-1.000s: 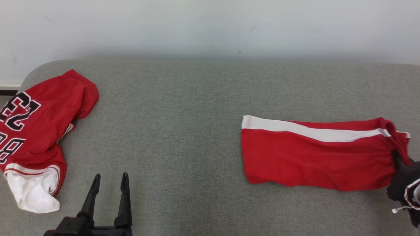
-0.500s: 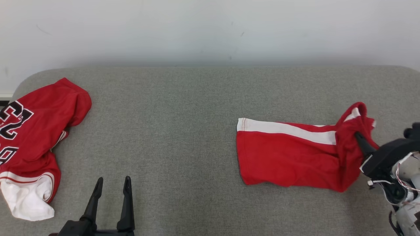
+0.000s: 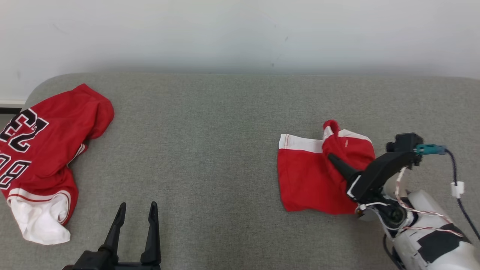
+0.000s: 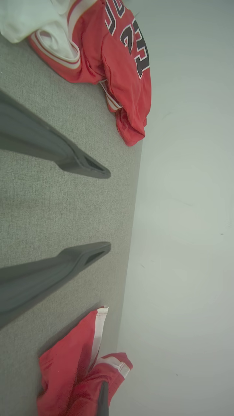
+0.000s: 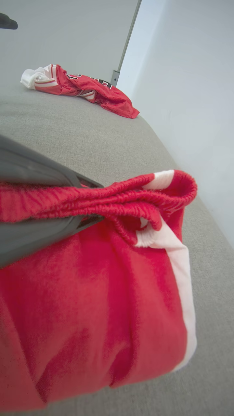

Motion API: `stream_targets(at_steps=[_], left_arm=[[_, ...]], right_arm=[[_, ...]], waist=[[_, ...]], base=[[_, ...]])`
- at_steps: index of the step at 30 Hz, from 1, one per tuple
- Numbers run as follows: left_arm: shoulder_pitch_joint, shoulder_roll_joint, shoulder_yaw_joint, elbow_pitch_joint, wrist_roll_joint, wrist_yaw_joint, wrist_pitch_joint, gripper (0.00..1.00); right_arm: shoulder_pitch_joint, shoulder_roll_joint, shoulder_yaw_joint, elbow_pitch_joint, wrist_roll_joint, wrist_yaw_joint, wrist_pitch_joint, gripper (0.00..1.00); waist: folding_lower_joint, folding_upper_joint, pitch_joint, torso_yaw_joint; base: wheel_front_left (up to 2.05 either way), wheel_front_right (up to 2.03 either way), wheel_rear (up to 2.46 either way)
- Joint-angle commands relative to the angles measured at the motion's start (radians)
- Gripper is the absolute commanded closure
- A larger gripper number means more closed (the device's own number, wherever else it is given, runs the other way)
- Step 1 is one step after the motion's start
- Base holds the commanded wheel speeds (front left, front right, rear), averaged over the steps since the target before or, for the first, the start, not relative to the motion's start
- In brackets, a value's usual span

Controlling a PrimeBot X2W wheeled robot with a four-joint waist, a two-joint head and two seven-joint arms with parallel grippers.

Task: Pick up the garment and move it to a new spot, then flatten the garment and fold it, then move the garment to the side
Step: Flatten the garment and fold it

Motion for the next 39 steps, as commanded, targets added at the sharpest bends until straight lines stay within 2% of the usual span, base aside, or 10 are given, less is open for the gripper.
stream_targets(at_steps=[1, 11, 12, 13, 14, 15, 21, 27, 33, 39], left_arm=[[-0.011, 0.000, -0.002, 0.002, -0.004, 0.000, -0.003, 0.00], [-0.038, 0.000, -0.040, 0.019, -0.022, 0.006, -0.003, 0.00], [-0.038, 0.000, -0.043, 0.020, -0.022, 0.007, -0.003, 0.00], [-0.038, 0.000, -0.045, 0.021, -0.023, 0.008, -0.003, 0.00], [-0.038, 0.000, -0.045, 0.022, -0.024, 0.008, -0.003, 0.00], [-0.037, 0.000, -0.043, 0.023, -0.025, 0.008, -0.003, 0.00], [-0.033, 0.000, -0.018, 0.030, -0.011, 0.004, -0.003, 0.00], [-0.023, 0.000, 0.015, 0.026, 0.001, -0.005, -0.003, 0.00], [-0.008, 0.000, 0.048, 0.017, 0.012, -0.010, -0.003, 0.00], [0.010, 0.000, 0.063, 0.003, 0.020, -0.010, -0.003, 0.00]], right_arm=[[-0.008, 0.010, 0.004, 0.008, -0.009, -0.002, 0.005, 1.00], [-0.064, 0.134, 0.000, 0.183, -0.084, -0.002, -0.064, 1.00], [-0.067, 0.137, 0.003, 0.194, -0.095, -0.002, -0.076, 0.94], [-0.071, 0.138, 0.007, 0.200, -0.103, -0.002, -0.089, 0.53], [-0.072, 0.139, 0.011, 0.203, -0.109, -0.002, -0.102, 0.05], [-0.071, 0.135, 0.020, 0.201, -0.124, -0.002, -0.116, 0.00], [-0.030, 0.073, 0.082, 0.099, -0.179, -0.002, -0.248, 0.00], [0.034, -0.026, 0.098, -0.035, -0.238, -0.002, -0.427, 0.00], [0.123, -0.084, 0.044, -0.128, -0.299, -0.002, -0.551, 0.00], [0.231, -0.093, -0.052, -0.231, -0.414, -0.002, -0.574, 0.00]], waist=[[0.0000, 0.0000, 0.005, 0.010], [0.0000, 0.0000, 0.022, 0.058], [0.0000, 0.0000, 0.023, 0.059], [0.0000, 0.0000, 0.023, 0.058], [0.0000, 0.0000, 0.023, 0.057], [0.0000, 0.0000, 0.021, 0.054], [0.0000, 0.0000, 0.005, 0.020], [0.0000, 0.0000, -0.014, -0.025], [0.0000, 0.0000, -0.027, -0.065], [0.0000, 0.0000, -0.038, -0.089]], base=[[0.00, 0.00, 0.00], [0.00, 0.00, 0.00], [0.00, 0.00, 0.00], [0.00, 0.00, 0.00], [0.00, 0.00, 0.00], [0.00, 0.00, 0.00], [0.00, 0.00, 0.00], [0.00, 0.00, 0.00], [0.00, 0.00, 0.00], [0.00, 0.00, 0.00]])
